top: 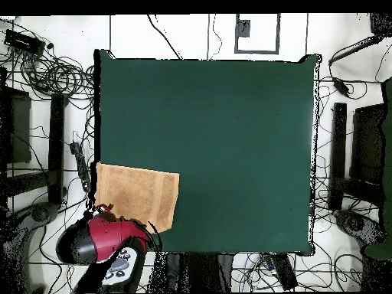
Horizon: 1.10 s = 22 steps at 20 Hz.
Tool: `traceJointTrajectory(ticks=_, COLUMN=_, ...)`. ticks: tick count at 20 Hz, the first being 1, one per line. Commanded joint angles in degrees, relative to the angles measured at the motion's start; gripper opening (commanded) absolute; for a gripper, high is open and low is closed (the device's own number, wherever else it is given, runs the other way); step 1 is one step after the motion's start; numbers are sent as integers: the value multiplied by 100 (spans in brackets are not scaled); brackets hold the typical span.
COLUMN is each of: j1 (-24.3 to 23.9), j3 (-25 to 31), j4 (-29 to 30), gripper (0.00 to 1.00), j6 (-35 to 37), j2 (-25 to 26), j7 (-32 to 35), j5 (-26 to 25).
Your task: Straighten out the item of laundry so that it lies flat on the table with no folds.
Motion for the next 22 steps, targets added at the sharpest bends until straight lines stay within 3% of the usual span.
traceJointTrajectory(ticks=1, j1=-278, j3=295, j4=18, gripper=100, j6=-290, j2=-86, j7=-540, j5=-970)
traceJointTrajectory(ticks=5, j1=-162, j3=194, j4=266, gripper=100, j6=-515, j2=-15, j7=30, j5=-993)
traceJointTrajectory(ticks=8, j1=-462, j3=735, j4=573, gripper=100, j6=-765, j2=297, j7=633, j5=-780)
traceJointTrajectory(ticks=11, j1=-511, j3=870, j4=503, gripper=100, j6=-905, j2=601, j7=956, j5=-471)
traceJointTrajectory(ticks=13, j1=-17, j3=280, j4=243, gripper=100, j6=-849, j2=661, j7=1137, j5=-133)
traceJointTrajectory(ticks=14, j1=13, j3=282, j4=178, gripper=100, j6=-988, j2=711, j7=1229, j5=-8)
traceJointTrajectory(ticks=17, j1=276, j3=137, j4=-89, gripper=100, j6=-903, j2=951, j7=1093, j5=191)
traceJointTrajectory(ticks=19, j1=-154, j3=806, j4=109, gripper=100, j6=-967, j2=913, j7=1072, j5=151)
traceJointTrajectory(ticks=22, j1=251, j3=325, j4=-125, gripper=100, j6=-840, j2=836, j7=856, j5=245)
